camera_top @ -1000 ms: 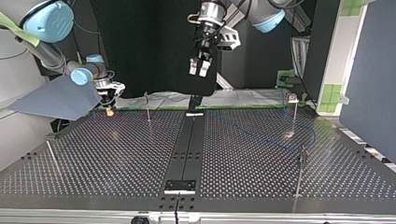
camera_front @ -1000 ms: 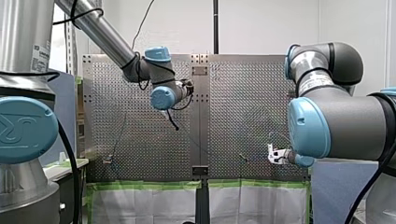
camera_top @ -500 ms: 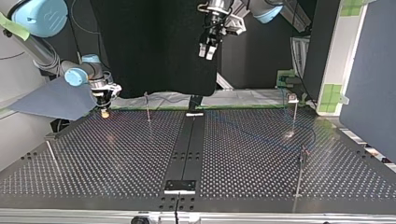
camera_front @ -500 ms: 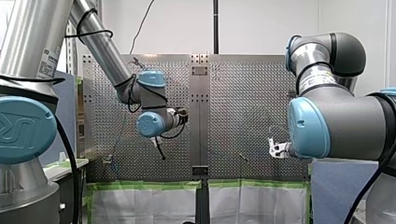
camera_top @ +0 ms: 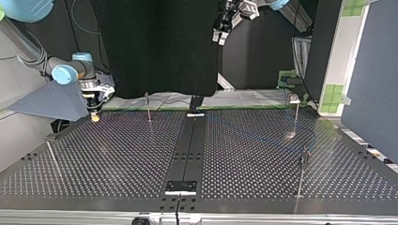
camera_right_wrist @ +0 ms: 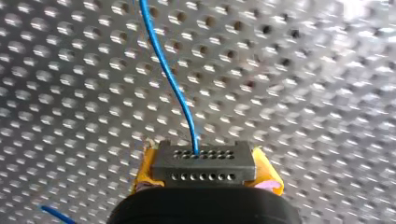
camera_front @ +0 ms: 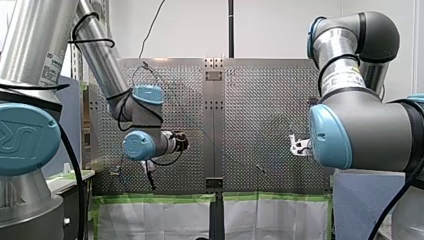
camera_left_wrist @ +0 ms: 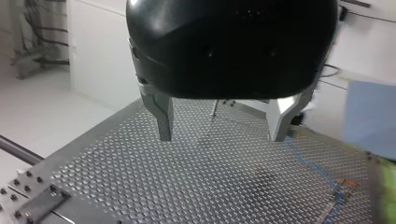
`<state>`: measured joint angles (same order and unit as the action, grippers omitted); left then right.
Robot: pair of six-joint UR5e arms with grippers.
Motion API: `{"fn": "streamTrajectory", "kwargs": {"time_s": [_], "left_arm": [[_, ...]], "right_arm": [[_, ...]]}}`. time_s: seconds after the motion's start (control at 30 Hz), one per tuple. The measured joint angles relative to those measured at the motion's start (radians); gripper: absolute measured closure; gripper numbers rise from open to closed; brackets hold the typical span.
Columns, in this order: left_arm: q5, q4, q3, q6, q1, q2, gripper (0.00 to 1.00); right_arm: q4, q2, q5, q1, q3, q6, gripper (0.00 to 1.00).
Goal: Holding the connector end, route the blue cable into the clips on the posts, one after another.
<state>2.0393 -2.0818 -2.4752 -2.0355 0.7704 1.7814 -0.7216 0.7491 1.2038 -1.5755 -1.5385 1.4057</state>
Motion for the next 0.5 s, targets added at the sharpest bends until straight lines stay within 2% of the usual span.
{"fn": "streamTrajectory", "kwargs": {"time_s": [0.13,0.3,0.5], "left_arm": [[0.0,0.0,-0.038,0.0,0.0,0.0,0.0],[0.0,0.004,-0.088,0.0,0.0,0.0,0.0],[-0.001,0.012,-0.108,0.0,0.0,0.0,0.0]], "right_arm": [[0.003,0.041,0.011,0.001,-0.01,0.011,1.0],[0.005,0.095,0.015,-0.003,-0.014,0.036,1.0],[0.016,0.148,0.034,-0.015,-0.022,0.052,1.0]]}}
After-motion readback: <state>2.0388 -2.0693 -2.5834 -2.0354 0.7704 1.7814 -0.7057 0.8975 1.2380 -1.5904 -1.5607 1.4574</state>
